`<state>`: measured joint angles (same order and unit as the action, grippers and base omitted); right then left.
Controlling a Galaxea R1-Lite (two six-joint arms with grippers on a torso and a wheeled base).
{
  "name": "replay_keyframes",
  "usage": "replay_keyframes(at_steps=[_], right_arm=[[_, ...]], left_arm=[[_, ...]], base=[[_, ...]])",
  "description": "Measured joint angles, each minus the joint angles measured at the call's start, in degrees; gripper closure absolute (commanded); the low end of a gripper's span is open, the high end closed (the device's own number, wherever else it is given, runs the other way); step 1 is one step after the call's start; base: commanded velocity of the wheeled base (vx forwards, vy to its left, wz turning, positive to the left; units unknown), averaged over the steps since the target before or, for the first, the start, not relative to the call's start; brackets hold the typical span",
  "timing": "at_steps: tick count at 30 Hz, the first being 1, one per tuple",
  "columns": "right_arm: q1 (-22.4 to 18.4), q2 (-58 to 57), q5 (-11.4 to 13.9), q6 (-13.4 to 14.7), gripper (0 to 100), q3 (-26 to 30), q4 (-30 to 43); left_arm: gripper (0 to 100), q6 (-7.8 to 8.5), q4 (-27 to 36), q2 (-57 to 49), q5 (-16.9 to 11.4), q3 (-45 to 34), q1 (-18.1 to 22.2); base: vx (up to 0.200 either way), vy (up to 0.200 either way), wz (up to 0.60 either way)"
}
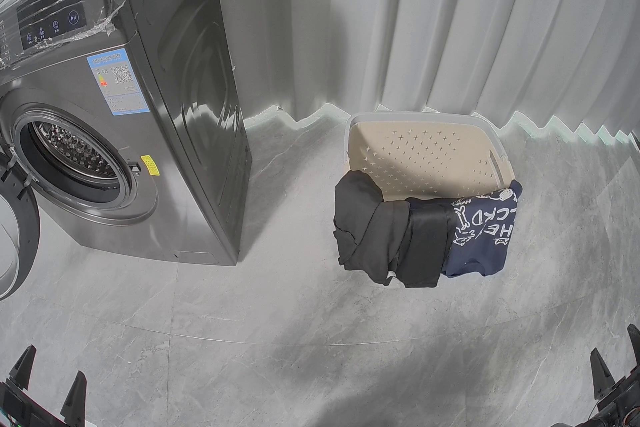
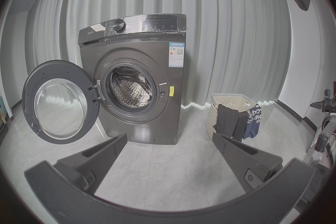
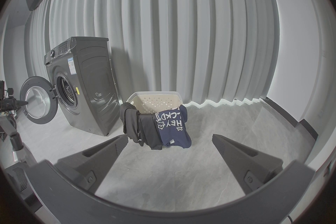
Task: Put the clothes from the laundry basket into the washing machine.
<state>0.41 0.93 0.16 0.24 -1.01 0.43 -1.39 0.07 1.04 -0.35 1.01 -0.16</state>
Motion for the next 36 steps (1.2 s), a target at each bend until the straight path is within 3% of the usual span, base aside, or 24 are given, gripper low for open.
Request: replay_keyframes(at_steps=[15, 27, 36], right_arm=[[0.00, 0.00, 0.00, 0.00, 0, 0.00, -0.02], [0.00, 0.00, 0.00, 0.02, 0, 0.00, -0.02], [-0.01, 0.00, 0.00, 0.02, 0, 0.00, -0.07]], left_arm=[[0, 0.00, 0.02, 0.00, 0.00, 0.00, 0.02], [0, 0.05, 0.04, 0.00, 0.02, 0.00, 0.05], [0, 0.02, 0.02, 0.00, 0.02, 0.00, 0.02]], base=[[0.000, -0.200, 0.00], [0.000, 0.000, 0.00], [0.200, 0.000, 0.00]])
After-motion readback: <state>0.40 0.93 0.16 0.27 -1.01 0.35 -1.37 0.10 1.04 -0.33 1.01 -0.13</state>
